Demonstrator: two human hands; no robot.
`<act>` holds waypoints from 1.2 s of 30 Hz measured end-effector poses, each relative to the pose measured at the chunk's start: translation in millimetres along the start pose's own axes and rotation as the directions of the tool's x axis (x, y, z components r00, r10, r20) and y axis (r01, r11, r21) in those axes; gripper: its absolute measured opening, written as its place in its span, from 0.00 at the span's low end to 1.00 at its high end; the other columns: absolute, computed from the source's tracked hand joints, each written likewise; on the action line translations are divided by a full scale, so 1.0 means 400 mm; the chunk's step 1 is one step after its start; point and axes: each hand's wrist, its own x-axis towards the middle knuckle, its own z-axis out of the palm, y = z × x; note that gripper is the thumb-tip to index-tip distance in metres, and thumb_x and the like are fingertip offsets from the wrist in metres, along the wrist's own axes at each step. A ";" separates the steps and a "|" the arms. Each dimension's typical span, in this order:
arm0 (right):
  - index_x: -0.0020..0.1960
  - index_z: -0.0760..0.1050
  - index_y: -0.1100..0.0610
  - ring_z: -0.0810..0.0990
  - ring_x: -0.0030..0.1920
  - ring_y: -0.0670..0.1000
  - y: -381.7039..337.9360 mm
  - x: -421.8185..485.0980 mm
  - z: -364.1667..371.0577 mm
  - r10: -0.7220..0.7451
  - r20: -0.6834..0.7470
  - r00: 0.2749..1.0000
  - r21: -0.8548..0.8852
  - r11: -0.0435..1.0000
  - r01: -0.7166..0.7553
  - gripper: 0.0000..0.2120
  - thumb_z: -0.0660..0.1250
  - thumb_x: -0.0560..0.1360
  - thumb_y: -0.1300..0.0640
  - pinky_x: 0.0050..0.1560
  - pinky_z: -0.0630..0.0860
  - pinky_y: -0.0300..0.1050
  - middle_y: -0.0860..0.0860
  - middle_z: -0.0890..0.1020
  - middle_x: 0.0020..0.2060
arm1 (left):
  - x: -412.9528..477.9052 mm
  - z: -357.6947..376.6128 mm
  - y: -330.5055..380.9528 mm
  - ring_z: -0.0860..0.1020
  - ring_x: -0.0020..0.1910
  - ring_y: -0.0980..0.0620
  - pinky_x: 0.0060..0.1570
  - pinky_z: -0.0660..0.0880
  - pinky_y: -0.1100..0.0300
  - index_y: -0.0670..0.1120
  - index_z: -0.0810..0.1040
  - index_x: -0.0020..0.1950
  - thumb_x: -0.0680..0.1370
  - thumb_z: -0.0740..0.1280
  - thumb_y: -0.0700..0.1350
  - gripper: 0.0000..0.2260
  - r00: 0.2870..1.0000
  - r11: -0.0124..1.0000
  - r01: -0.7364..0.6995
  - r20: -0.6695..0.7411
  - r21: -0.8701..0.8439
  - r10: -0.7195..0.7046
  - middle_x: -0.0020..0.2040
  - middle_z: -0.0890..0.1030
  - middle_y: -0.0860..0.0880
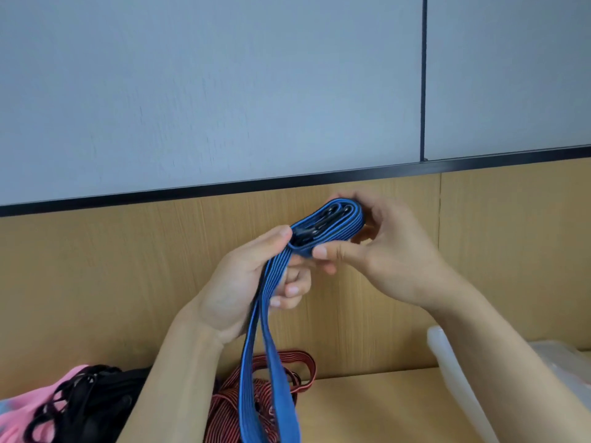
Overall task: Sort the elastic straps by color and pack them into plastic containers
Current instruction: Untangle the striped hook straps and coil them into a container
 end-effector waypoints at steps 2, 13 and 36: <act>0.57 0.78 0.51 0.83 0.47 0.49 0.004 0.003 -0.003 -0.001 -0.103 0.995 -0.032 0.999 -0.002 0.21 0.81 0.68 0.56 0.49 0.79 0.54 0.47 0.85 0.45 | 0.007 0.008 -0.003 0.66 0.28 0.54 0.27 0.59 0.63 0.40 0.76 0.63 0.84 0.55 0.53 0.20 0.997 0.996 0.003 -0.076 0.092 0.004 0.44 0.81 0.37; 0.56 0.78 0.53 0.80 0.43 0.47 0.008 0.002 0.047 -0.046 -0.231 0.972 -0.017 0.999 0.044 0.18 0.80 0.70 0.55 0.44 0.74 0.41 0.46 0.84 0.43 | 0.020 0.028 -0.015 0.58 0.23 0.58 0.22 0.56 0.65 0.47 0.77 0.46 0.85 0.53 0.54 0.18 0.996 0.988 -0.013 -0.088 -0.151 0.000 0.31 0.63 0.50; 0.56 0.75 0.52 0.80 0.50 0.43 -0.027 -0.025 0.125 -0.156 -0.158 0.975 -0.061 0.987 0.147 0.17 0.70 0.73 0.69 0.46 0.75 0.30 0.46 0.81 0.50 | 0.027 0.064 -0.021 0.70 0.26 0.60 0.24 0.66 0.67 0.58 0.83 0.40 0.53 0.82 0.69 0.24 0.922 0.980 -0.167 -0.336 0.110 0.195 0.32 0.74 0.56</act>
